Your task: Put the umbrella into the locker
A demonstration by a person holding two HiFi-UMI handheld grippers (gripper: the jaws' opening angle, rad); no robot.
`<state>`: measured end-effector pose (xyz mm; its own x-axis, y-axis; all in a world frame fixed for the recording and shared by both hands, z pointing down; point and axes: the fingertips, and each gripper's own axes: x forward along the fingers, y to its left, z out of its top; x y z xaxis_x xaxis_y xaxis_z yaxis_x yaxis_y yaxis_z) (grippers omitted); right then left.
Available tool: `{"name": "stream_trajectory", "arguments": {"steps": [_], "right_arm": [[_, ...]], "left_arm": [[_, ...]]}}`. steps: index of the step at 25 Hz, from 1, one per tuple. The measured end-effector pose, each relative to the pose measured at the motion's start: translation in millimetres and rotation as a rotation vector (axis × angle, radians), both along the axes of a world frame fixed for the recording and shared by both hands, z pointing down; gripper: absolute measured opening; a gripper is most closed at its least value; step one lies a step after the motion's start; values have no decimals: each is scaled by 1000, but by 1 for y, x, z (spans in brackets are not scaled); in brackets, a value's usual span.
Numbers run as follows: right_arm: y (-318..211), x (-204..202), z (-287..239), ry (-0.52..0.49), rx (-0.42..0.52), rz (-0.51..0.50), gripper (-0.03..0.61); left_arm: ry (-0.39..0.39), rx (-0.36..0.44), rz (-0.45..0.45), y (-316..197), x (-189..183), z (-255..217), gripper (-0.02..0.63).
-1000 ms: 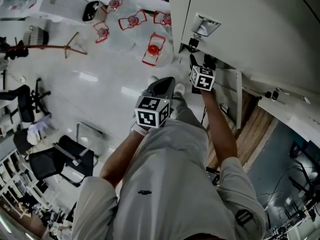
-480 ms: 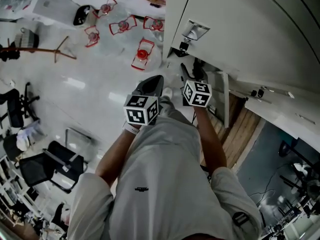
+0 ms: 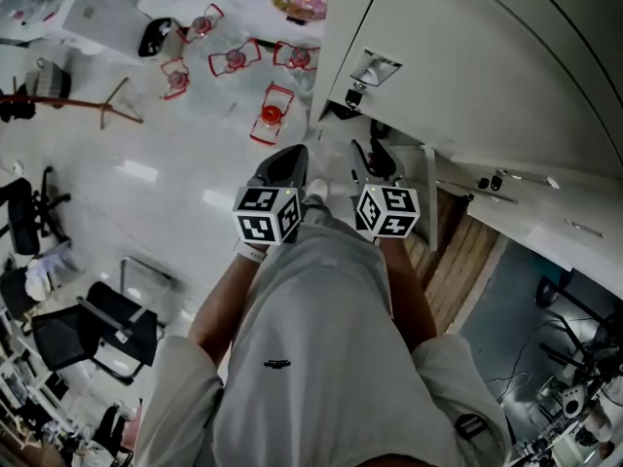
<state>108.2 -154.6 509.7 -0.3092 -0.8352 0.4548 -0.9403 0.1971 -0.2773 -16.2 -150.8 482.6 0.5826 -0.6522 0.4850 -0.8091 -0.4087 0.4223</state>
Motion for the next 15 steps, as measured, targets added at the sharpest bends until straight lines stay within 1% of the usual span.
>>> {"name": "stream_trajectory", "arguments": {"steps": [12,15], "right_arm": [[7,21,-77,7,97,71,63],[8,26,-98,5,131,89,47]], "left_arm": [[8,110,-28,-14,-13,-38,18],[11,139,-26,-15,-15,-49,18]]}}
